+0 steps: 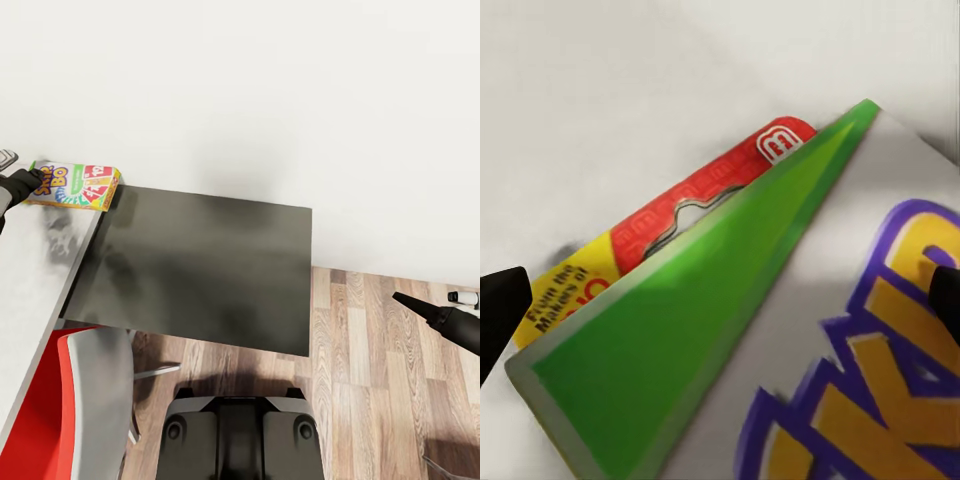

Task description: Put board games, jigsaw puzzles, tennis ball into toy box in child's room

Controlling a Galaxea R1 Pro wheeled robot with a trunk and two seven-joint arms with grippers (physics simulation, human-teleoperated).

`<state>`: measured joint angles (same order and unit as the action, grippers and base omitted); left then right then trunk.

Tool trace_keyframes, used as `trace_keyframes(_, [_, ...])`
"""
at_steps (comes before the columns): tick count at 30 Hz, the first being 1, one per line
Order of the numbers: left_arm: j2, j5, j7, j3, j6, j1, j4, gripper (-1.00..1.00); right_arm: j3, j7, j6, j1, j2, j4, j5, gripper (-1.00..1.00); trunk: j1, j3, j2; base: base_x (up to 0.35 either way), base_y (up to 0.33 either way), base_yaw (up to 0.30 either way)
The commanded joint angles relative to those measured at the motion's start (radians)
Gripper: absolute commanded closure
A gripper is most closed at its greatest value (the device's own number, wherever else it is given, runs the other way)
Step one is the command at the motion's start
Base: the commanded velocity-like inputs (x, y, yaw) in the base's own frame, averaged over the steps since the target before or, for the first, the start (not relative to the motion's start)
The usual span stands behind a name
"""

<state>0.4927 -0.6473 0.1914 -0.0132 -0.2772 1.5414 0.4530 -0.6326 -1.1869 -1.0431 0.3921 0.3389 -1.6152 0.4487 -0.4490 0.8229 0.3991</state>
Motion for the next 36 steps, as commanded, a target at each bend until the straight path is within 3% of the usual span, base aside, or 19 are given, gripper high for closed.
trace_keyframes(1, [-0.092, -0.026, 0.002, 0.000, -0.004, -0.002, 0.000, -1.00, 0.000, -0.004, -0.004, 0.001, 0.000, 0.000, -0.001, -1.00, -0.001, 0.001, 0.001, 0.000, 0.000, -0.009])
trace_keyframes(15, [-0.084, -0.026, -0.002, -0.006, -0.003, -0.010, 0.005, -1.00, 0.002, -0.004, -0.004, 0.001, -0.007, 0.000, -0.001, -1.00, -0.001, 0.001, 0.001, 0.000, 0.000, -0.003])
trace_keyframes(22, [-0.083, -0.027, -0.004, -0.007, -0.003, -0.017, 0.008, -1.00, 0.027, -0.004, -0.004, 0.001, -0.020, 0.000, -0.002, -1.00, -0.001, 0.001, 0.001, 0.000, 0.000, 0.000])
trace_keyframes(36, [-0.075, -0.030, -0.005, -0.008, -0.003, -0.062, 0.080, -1.00, 0.041, -0.003, -0.004, 0.001, -0.024, 0.000, -0.002, -1.00, -0.001, 0.001, 0.001, 0.000, 0.000, 0.000])
